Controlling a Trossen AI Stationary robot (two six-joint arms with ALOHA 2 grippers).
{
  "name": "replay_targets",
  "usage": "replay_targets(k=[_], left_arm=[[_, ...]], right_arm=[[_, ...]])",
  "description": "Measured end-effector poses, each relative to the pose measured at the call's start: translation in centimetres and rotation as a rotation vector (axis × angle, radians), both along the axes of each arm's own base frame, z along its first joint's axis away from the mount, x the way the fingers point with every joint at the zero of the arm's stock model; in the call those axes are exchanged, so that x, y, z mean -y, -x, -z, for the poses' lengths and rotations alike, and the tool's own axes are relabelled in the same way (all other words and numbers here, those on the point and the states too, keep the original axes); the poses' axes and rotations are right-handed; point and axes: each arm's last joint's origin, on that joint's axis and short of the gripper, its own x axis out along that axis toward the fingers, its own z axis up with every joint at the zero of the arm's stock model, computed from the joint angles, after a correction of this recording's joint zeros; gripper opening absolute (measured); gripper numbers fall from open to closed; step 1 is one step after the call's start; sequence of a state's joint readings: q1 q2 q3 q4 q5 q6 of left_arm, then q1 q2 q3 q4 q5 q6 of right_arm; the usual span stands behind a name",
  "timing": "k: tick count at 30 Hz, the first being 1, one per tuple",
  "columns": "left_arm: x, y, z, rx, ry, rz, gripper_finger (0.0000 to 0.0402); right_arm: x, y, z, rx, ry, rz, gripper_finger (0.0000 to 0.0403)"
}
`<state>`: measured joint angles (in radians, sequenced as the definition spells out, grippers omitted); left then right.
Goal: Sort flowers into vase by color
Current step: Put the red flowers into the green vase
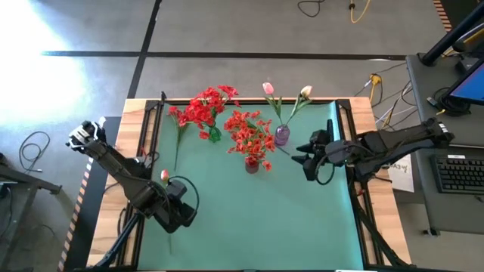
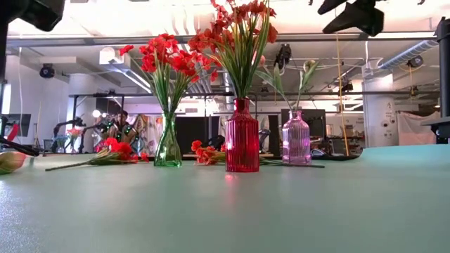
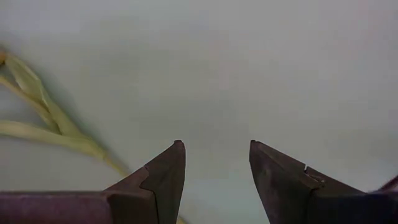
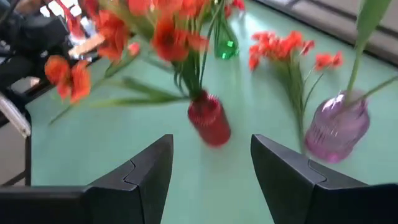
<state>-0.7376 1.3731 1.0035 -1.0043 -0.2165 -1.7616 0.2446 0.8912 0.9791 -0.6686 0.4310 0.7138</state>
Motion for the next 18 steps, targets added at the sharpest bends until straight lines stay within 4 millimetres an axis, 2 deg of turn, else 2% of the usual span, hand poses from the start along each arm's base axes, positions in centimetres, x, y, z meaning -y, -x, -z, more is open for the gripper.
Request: replay_targets(k=[6, 18], left_arm=[[0.7, 0.0, 0.9, -0.028, -0.019, -0.007, 0.0167], [1.2, -0.4, 2.0, -0.069, -0.021, -0.051, 0.0167]], right_arm=[[-1.7, 0.4, 0.5, -0.045, -0.084, -0.098, 0.0208], [-5.3, 0.3, 3.6, -0.211, -0.151, -0.175, 0.0208]])
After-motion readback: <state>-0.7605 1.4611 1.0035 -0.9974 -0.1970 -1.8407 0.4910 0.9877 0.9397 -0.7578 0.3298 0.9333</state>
